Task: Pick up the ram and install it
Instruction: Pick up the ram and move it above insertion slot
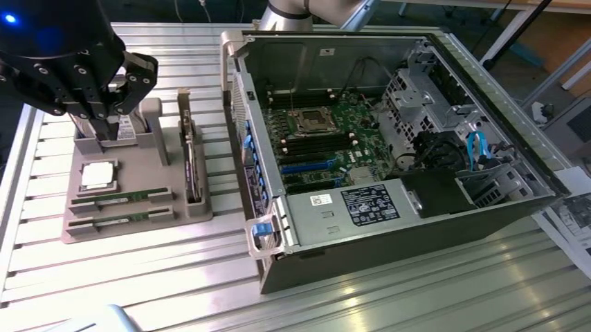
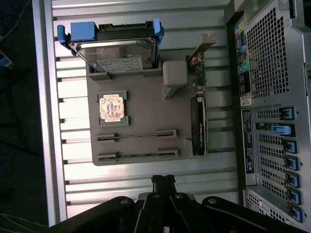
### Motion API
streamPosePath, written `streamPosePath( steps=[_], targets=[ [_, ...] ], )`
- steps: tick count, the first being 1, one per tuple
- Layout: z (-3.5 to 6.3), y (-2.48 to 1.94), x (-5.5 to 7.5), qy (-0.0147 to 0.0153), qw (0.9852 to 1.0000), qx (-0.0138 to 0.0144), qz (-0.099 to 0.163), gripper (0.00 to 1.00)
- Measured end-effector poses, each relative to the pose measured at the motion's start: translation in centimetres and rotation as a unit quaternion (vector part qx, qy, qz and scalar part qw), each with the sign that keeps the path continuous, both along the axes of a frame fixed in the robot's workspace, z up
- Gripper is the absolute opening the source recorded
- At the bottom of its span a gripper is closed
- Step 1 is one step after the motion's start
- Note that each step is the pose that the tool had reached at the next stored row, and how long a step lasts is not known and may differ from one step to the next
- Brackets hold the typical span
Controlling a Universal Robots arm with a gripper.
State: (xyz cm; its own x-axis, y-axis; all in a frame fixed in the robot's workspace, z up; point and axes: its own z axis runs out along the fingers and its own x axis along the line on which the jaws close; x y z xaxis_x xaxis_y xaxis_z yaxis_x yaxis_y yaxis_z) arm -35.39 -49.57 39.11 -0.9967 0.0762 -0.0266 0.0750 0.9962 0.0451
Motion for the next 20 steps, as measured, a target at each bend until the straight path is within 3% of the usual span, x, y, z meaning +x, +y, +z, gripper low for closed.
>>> streamPosePath(
  steps=[1, 3, 9, 14, 20],
  targets=[
    [0.0, 0.0, -0.01, 0.0, 1.0, 0.0, 0.003, 0.1],
    [-0.02, 0.0, -0.02, 0.0001, 0.9991, 0.0, 0.043, 0.1],
    [-0.06, 0.0, -0.02, 0.0, 0.9948, 0.0, 0.102, 0.1],
    [-0.11, 0.0, -0.02, 0.0, 0.9881, 0.0, 0.154, 0.1],
    [-0.17, 0.0, -0.02, 0.0, 0.9751, 0.0, 0.222, 0.1]
  ],
)
